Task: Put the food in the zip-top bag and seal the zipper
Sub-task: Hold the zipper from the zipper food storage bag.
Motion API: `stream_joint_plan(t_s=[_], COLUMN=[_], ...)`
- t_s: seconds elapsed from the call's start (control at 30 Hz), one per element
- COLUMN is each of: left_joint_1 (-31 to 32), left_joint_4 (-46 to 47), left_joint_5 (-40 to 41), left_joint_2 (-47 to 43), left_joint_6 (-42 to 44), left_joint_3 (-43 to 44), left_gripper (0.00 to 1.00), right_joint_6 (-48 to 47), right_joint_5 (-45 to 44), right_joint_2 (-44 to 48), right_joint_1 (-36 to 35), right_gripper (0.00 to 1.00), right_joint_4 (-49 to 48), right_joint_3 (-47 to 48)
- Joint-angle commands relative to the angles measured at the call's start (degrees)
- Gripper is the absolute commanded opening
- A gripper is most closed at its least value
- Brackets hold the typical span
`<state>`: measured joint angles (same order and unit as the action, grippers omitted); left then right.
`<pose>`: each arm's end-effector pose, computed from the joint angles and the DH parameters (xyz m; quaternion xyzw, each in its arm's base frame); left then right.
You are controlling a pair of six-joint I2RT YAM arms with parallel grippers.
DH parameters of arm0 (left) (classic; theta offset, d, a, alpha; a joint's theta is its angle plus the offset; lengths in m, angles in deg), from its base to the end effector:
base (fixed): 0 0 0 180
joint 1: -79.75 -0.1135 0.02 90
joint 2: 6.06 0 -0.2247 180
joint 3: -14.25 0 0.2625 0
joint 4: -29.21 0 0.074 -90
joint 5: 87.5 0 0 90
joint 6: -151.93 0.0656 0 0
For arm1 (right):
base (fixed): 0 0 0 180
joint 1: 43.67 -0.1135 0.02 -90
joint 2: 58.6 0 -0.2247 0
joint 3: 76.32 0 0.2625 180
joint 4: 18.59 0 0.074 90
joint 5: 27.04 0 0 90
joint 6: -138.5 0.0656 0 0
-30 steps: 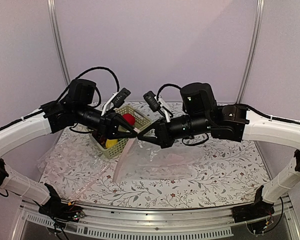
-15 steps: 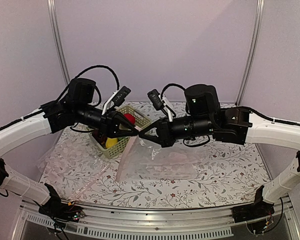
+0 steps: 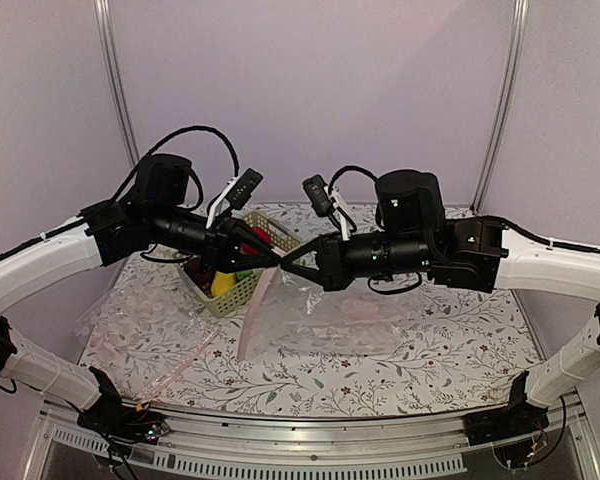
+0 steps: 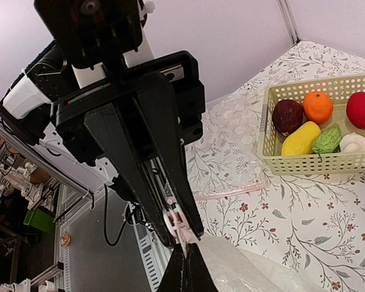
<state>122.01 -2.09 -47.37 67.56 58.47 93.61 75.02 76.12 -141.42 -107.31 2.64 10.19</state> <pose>0.2051 -0.2541 0.3052 0.4668 0.6489 -0.5165 0.3069 0.1577 0.3519 0.3118 -0.3193 0.7381 0.4810 0.3491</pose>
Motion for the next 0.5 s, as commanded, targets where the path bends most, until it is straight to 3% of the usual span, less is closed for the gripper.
stream_joint_plan(t_s=[0.0,0.47], left_joint_1=[-0.4,-0.1], left_joint_4=[-6.0,-7.5], left_joint_5=[3.2,3.4], left_joint_2=[-0.4,0.7], left_joint_6=[1.1,1.8], left_joint_3=[-0.2,0.4], left_gripper=[0.0,0.0], right_joint_6=[1.4,2.9], right_joint_5=[-4.0,-7.9], right_joint_2=[4.5,7.1], right_joint_1=[0.5,0.6], right_gripper=[0.0,0.0], right_joint_4=[-3.8,-5.0], right_joint_3=[-0.1,-1.8])
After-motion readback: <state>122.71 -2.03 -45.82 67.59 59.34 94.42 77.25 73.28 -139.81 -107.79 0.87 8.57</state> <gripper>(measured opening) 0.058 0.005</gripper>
